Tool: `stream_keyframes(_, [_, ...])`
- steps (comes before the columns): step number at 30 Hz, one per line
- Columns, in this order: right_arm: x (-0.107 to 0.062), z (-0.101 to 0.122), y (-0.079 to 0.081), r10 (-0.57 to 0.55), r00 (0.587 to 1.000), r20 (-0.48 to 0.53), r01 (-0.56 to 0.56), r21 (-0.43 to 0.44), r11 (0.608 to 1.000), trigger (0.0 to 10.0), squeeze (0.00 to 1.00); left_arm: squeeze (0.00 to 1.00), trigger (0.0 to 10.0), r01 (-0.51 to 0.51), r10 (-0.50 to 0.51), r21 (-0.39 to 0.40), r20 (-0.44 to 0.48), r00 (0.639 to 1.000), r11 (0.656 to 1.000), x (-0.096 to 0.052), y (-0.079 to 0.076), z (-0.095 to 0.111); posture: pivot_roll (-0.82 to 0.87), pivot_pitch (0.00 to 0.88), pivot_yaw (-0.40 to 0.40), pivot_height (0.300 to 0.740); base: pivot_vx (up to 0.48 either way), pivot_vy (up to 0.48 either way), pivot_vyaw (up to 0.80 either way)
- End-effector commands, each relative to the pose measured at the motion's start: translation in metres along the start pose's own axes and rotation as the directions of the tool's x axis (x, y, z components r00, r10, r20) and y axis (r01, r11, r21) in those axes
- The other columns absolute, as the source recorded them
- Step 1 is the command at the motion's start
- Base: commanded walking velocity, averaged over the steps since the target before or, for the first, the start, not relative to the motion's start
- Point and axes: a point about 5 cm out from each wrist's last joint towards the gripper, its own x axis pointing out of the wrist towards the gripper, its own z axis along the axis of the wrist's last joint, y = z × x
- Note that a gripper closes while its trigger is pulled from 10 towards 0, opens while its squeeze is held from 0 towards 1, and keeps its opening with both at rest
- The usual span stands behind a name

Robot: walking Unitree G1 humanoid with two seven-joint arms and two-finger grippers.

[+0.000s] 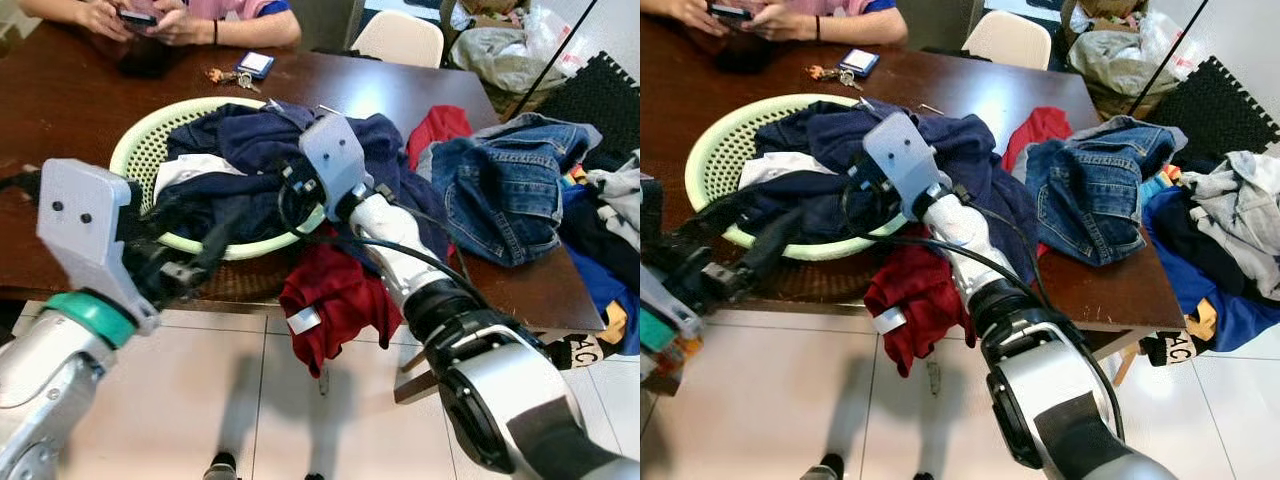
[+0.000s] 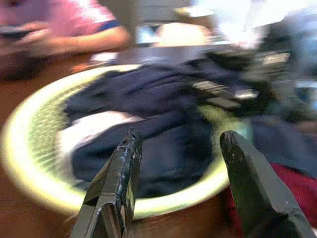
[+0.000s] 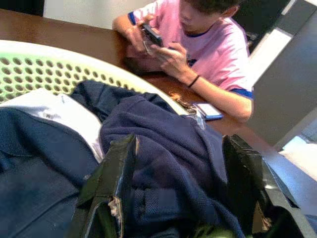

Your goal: Hang hanger

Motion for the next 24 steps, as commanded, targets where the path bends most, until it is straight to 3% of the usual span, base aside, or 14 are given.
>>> stream_keyframes(1, [-0.004, -0.004, -0.01, -0.078, 0.997, -0.005, 0.078, 0.09, 0.993, 10.0, 0.0, 0.0, 10.0, -0.066, 0.067, 0.043, -0.033, 0.997, 0.997, -0.001, 0.006, -0.005, 0.3, 0.273, -0.087, 0.74, 0.0, 0.0, 0.0])
stream_keyframes(2, [-0.004, -0.004, -0.01, -0.078, 0.997, -0.005, 0.078, 0.09, 0.993, 10.0, 0.0, 0.0, 10.0, -0.066, 0.067, 0.043, -0.033, 0.997, 0.997, -0.001, 0.006, -0.005, 0.3, 0.273, -0.087, 0.74, 0.0, 0.0, 0.0])
stream_keyframes(3, [-0.01, 0.001, -0.024, -0.201, 0.978, 0.051, 0.173, 0.333, 0.927, 10.0, 0.0, 0.0, 10.0, -0.176, 0.181, 0.12, -0.031, 0.983, 0.977, 0.002, 0.017, -0.005, 0.3, 0.253, -0.079, 0.74, 0.0, 0.0, 0.0])
stream_keyframes(4, [-0.01, 0.001, -0.024, -0.201, 0.978, 0.051, 0.173, 0.333, 0.927, 10.0, 0.0, 0.0, 10.0, -0.176, 0.181, 0.12, -0.031, 0.983, 0.977, 0.002, 0.017, -0.005, 0.3, 0.253, -0.079, 0.74, 0.0, 0.0, 0.0])
stream_keyframes(5, [-0.023, 0.006, -0.037, -0.306, 0.945, 0.11, 0.203, 0.535, 0.82, 10.0, 0.0, 0.0, 10.0, -0.252, 0.256, 0.207, 0.01, 0.967, 0.945, 0.006, 0.022, -0.003, 0.3, 0.229, -0.067, 0.74, 0.0, 0.0, 0.0])
stream_keyframes(6, [-0.023, 0.006, -0.037, -0.306, 0.945, 0.11, 0.203, 0.535, 0.82, 10.0, 0.0, 0.0, 10.0, -0.252, 0.256, 0.207, 0.01, 0.967, 0.945, 0.006, 0.022, -0.003, 0.3, 0.229, -0.067, 0.74, 0.0, 0.0, 0.0])
stream_keyframes(7, [-0.039, 0.011, -0.045, -0.375, 0.911, 0.171, 0.205, 0.602, 0.772, 10.0, 0.0, 0.0, 10.0, -0.292, 0.288, 0.245, 0.052, 0.956, 0.925, 0.011, 0.024, 0.001, 0.29, 0.207, -0.054, 0.74, 0.0, 0.0, 0.0])
stream_keyframes(13, [-0.068, 0.022, -0.04, -0.415, 0.877, 0.243, 0.235, 0.537, 0.81, 10.0, 0.0, 0.0, 10.0, -0.269, 0.253, 0.266, 0.094, 0.963, 0.926, 0.021, 0.023, 0.008, 0.25, 0.142, 0.007, 0.74, 0.0, 0.0, 0.0])
stream_keyframes(19, [-0.076, 0.022, -0.032, -0.427, 0.869, 0.249, 0.265, 0.494, 0.828, 10.0, 0.0, 0.0, 10.0, -0.213, 0.197, 0.259, 0.089, 0.976, 0.942, 0.029, 0.019, 0.007, 0.22, 0.106, 0.053, 0.74, 0.0, 0.0, 0.0])
stream_keyframes(24, [-0.085, 0.015, -0.026, -0.412, 0.882, 0.229, 0.268, 0.473, 0.839, 10.0, 0.0, 0.0, 10.0, -0.218, 0.197, 0.239, 0.111, 0.974, 0.946, 0.047, 0.017, 0.004, 0.22, 0.057, 0.096, 0.74, 0.0, 0.0, 0.0])
